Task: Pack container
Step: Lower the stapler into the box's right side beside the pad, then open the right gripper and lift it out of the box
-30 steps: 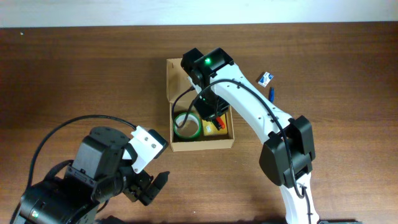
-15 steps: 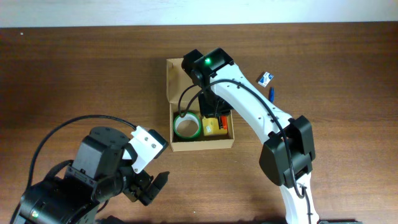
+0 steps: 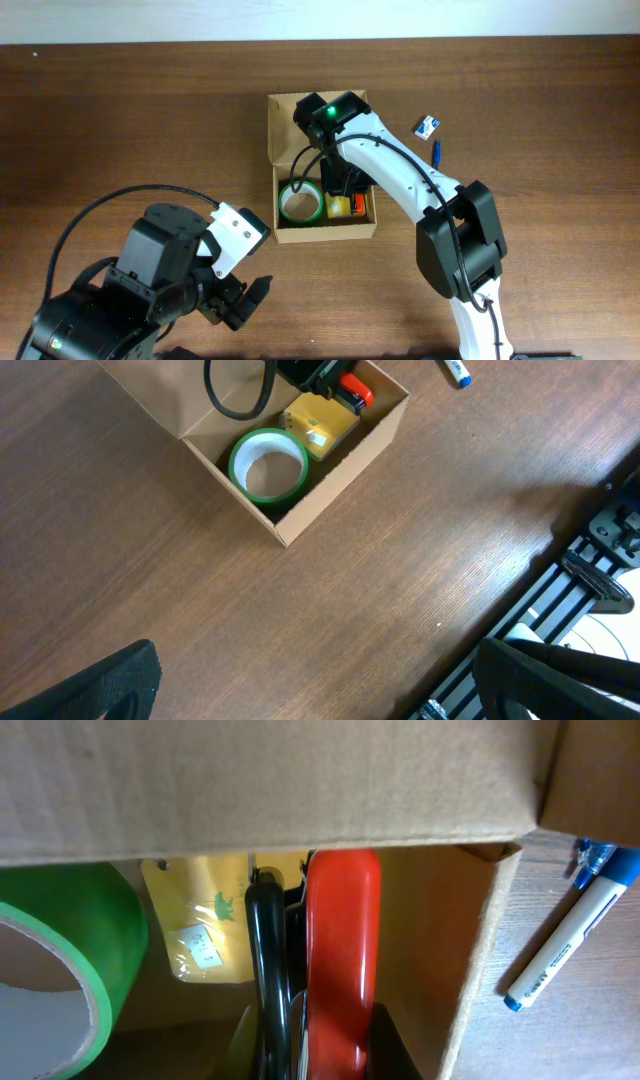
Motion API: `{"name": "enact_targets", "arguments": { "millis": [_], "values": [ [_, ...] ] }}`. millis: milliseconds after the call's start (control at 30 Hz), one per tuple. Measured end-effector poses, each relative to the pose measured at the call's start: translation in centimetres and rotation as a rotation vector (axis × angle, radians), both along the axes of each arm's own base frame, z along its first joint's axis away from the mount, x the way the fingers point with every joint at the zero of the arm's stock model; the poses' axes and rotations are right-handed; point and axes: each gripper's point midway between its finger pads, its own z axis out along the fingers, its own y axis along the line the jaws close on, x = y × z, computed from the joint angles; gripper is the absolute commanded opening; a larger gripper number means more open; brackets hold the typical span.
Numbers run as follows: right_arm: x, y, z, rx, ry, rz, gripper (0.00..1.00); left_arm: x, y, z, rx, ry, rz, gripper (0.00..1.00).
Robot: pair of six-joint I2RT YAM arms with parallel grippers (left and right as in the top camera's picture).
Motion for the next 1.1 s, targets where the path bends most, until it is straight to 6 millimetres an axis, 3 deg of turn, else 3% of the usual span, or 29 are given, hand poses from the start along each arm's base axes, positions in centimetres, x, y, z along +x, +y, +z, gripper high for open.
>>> {"name": "enact_targets", "arguments": {
  "millis": [67, 133, 200, 367, 533, 1100],
  "values": [
    [0.11, 0.08, -0.02, 0.003, -0.005, -0.001, 0.06, 0.0, 0.0, 0.0, 0.0, 0.0, 0.0, 1.0],
    [0.1, 0.08, -0.03, 0.003, -0.005, -0.003, 0.22, 0.0, 0.0, 0.0, 0.0, 0.0, 0.0, 1.0],
    [0.1, 0.08, -0.03, 0.003, -0.005, -0.004, 0.3, 0.0, 0.0, 0.0, 0.0, 0.0, 0.0, 1.0],
    [0.08, 0.05, -0.02, 0.002, -0.004, -0.003, 0.39, 0.0, 0.0, 0.0, 0.0, 0.0, 0.0, 0.99],
    [-0.06, -0.06, 0.0, -0.003, 0.002, -0.003, 0.45, 0.0, 0.0, 0.0, 0.0, 0.0, 0.0, 1.0],
    [-0.2, -0.21, 0.04, -0.01, 0.007, -0.003, 0.45, 0.0, 0.0, 0.0, 0.0, 0.0, 0.0, 1.0]
  ]
}}
